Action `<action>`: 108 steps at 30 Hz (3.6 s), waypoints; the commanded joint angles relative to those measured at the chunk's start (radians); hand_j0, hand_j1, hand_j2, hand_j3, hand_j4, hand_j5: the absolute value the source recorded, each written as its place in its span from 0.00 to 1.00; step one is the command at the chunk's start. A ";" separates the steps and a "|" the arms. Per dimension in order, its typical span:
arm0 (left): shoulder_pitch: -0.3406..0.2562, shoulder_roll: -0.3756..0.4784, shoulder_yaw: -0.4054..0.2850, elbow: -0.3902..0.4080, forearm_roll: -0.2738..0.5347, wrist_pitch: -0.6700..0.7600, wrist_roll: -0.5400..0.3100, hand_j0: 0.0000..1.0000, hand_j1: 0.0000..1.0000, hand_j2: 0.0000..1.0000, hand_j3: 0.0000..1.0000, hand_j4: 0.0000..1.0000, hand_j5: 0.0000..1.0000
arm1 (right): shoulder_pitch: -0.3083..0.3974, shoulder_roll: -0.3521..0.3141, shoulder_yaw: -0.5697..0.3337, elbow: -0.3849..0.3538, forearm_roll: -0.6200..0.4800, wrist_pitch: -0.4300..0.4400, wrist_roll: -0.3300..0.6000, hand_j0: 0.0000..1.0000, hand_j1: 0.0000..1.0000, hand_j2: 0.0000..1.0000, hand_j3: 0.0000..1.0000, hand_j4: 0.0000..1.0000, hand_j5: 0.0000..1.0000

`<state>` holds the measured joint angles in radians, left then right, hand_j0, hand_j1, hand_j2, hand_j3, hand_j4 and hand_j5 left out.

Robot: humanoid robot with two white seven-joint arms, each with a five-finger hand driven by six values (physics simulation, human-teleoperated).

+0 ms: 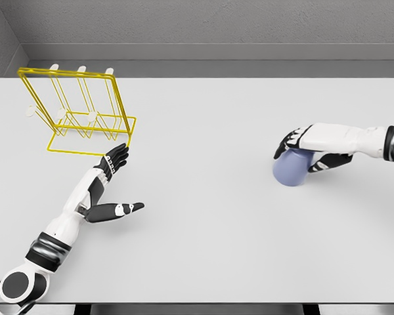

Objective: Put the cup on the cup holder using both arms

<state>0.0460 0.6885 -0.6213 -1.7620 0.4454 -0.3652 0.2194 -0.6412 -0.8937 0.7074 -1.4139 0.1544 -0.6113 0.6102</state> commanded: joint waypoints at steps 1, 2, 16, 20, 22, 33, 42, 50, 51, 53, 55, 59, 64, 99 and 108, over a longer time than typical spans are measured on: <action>0.000 0.000 0.000 -0.001 -0.002 -0.001 0.000 1.00 1.00 1.00 1.00 1.00 1.00 | 0.000 0.004 0.001 0.000 -0.004 0.000 0.001 0.68 0.68 0.68 0.68 0.68 0.68; 0.000 0.000 0.000 -0.001 -0.002 0.000 0.000 1.00 1.00 1.00 1.00 1.00 1.00 | 0.000 0.004 0.001 0.000 -0.003 0.000 0.001 0.66 0.66 0.66 0.66 0.66 0.66; 0.005 0.002 -0.002 -0.001 -0.002 0.000 0.000 1.00 1.00 1.00 1.00 1.00 1.00 | -0.005 0.002 -0.002 -0.017 -0.004 0.000 0.001 0.63 0.63 0.63 0.63 0.63 0.63; 0.006 0.003 -0.002 -0.001 -0.002 0.000 0.000 1.00 1.00 1.00 1.00 1.00 1.00 | -0.011 0.002 -0.003 -0.040 -0.007 0.000 0.001 0.63 0.63 0.63 0.63 0.63 0.63; 0.008 0.003 -0.003 -0.001 -0.004 0.000 0.000 1.00 1.00 1.00 1.00 1.00 1.00 | -0.012 0.002 -0.006 -0.054 -0.009 0.000 0.001 0.63 0.63 0.63 0.63 0.63 0.63; 0.008 0.003 -0.003 -0.001 -0.004 -0.001 0.000 1.00 1.00 1.00 1.00 1.00 1.00 | -0.026 0.004 -0.011 -0.115 -0.012 0.000 0.001 0.62 0.62 0.62 0.62 0.62 0.62; 0.006 0.005 -0.002 -0.001 -0.004 -0.001 0.000 1.00 1.00 1.00 1.00 1.00 1.00 | -0.034 0.025 -0.011 -0.152 -0.015 0.000 0.001 0.62 0.62 0.62 0.62 0.62 0.62; 0.009 0.003 -0.002 -0.001 -0.004 0.000 0.000 1.00 1.00 1.00 1.00 1.00 1.00 | -0.055 0.070 -0.011 -0.166 -0.015 0.000 0.001 0.62 0.62 0.62 0.62 0.62 0.62; 0.009 0.003 -0.003 -0.001 -0.004 0.000 0.000 1.00 1.00 1.00 1.00 1.00 1.00 | -0.055 0.075 -0.011 -0.166 -0.015 0.000 0.001 0.62 0.62 0.62 0.62 0.62 0.62; 0.009 0.003 -0.003 -0.001 -0.004 0.000 0.000 1.00 1.00 1.00 1.00 1.00 1.00 | -0.055 0.084 -0.011 -0.172 -0.015 0.000 0.001 0.62 0.62 0.62 0.62 0.62 0.62; 0.011 0.003 -0.003 -0.001 -0.004 0.000 0.000 1.00 1.00 1.00 1.00 1.00 1.00 | -0.055 0.088 -0.011 -0.172 -0.015 0.000 0.001 0.62 0.62 0.62 0.62 0.62 0.62; 0.009 0.003 -0.002 -0.001 -0.004 -0.001 0.000 1.00 1.00 1.00 1.00 1.00 1.00 | -0.071 0.107 -0.009 -0.172 -0.015 0.000 0.001 0.62 0.62 0.62 0.62 0.62 0.62; 0.009 0.003 -0.002 -0.001 -0.004 -0.001 0.000 1.00 1.00 1.00 1.00 1.00 1.00 | -0.077 0.133 -0.008 -0.172 -0.015 0.000 0.001 0.62 0.62 0.62 0.62 0.62 0.62; 0.006 0.006 -0.002 -0.001 -0.004 0.000 0.000 1.00 1.00 1.00 1.00 1.00 1.00 | -0.124 0.283 0.001 -0.163 0.042 0.000 0.001 0.62 0.62 0.62 0.62 0.62 0.62; 0.008 0.006 -0.002 -0.001 -0.004 0.000 0.000 1.00 1.00 1.00 1.00 1.00 1.00 | -0.129 0.325 0.004 -0.165 0.057 0.000 0.001 0.62 0.62 0.62 0.62 0.62 0.62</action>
<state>0.0537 0.6945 -0.6226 -1.7620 0.4432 -0.3650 0.2194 -0.7701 -0.5800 0.7122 -1.5778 0.2133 -0.6141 0.6115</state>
